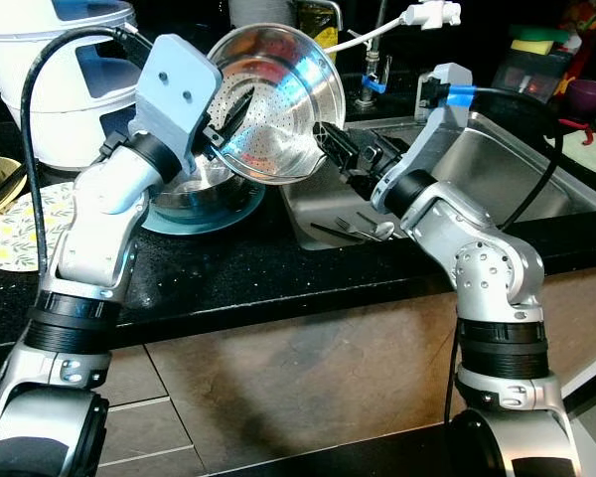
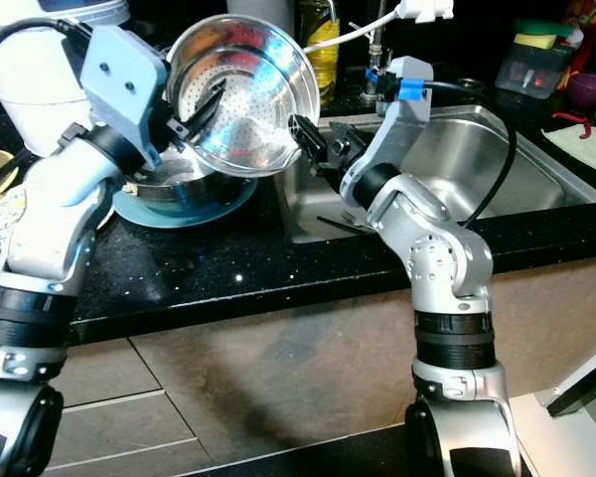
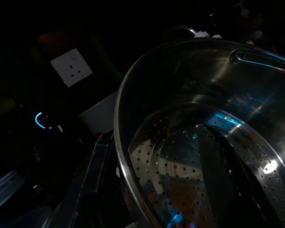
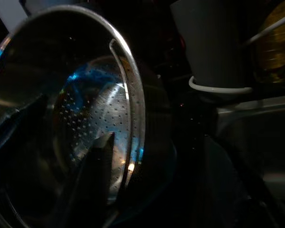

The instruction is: Kitchen organization

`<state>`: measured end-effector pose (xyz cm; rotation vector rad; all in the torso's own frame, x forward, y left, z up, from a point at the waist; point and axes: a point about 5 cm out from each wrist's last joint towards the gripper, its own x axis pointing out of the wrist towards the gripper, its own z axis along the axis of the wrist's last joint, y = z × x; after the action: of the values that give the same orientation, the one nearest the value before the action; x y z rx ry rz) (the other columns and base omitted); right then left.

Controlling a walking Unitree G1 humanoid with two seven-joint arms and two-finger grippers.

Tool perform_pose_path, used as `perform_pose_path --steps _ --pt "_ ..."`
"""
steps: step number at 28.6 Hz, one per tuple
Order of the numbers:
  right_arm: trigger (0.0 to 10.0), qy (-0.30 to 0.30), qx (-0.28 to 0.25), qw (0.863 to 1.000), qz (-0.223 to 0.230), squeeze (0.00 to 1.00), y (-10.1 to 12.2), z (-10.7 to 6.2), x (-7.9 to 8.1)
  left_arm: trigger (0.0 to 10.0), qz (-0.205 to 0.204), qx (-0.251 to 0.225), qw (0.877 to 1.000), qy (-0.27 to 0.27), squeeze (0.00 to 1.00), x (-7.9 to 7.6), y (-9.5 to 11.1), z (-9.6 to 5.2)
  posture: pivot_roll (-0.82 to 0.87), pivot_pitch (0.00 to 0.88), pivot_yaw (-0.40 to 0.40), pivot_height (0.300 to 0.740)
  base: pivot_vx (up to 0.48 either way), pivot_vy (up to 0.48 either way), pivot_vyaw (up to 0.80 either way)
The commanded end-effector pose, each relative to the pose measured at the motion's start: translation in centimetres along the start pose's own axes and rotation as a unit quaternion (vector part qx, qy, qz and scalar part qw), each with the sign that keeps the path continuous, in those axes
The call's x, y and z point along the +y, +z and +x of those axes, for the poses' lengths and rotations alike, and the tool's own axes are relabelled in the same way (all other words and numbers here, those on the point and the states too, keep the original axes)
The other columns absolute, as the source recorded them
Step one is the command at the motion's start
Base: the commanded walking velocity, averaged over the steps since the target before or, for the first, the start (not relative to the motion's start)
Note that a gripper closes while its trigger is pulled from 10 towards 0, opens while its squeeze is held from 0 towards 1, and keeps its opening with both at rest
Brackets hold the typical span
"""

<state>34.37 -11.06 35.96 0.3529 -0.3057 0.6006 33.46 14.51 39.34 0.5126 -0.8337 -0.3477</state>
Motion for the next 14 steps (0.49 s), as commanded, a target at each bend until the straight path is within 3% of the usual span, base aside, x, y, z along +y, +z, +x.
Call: perform_pose_path --steps 1,9,13,14 --pt "0.0 -0.017 0.015 1.000 0.018 0.00 -0.8 -0.2 -0.8 0.0 -0.002 -0.031 1.000 0.000 0.00 0.0 1.0 0.1 0.04 0.195 0.031 0.740 0.000 0.000 0.00" --pt "0.0 -0.031 0.017 0.997 0.071 0.00 -1.3 -0.2 -1.6 0.0 -0.004 -0.042 0.999 -0.015 0.00 -1.0 1.3 0.2 0.04 0.202 0.028 0.740 0.000 0.000 0.00" --pt "0.0 -0.039 0.021 0.996 0.076 0.00 -1.5 -0.1 -2.1 0.0 -0.004 -0.045 0.999 -0.029 0.00 -1.3 1.4 0.4 0.04 0.211 0.030 0.740 0.000 0.000 0.00" --pt "0.0 -0.044 0.019 0.996 0.076 0.00 -1.5 0.0 -2.3 0.0 -0.005 -0.046 0.998 -0.032 1.00 -1.5 1.4 0.5 0.04 0.218 0.032 0.740 0.000 0.000 0.00"
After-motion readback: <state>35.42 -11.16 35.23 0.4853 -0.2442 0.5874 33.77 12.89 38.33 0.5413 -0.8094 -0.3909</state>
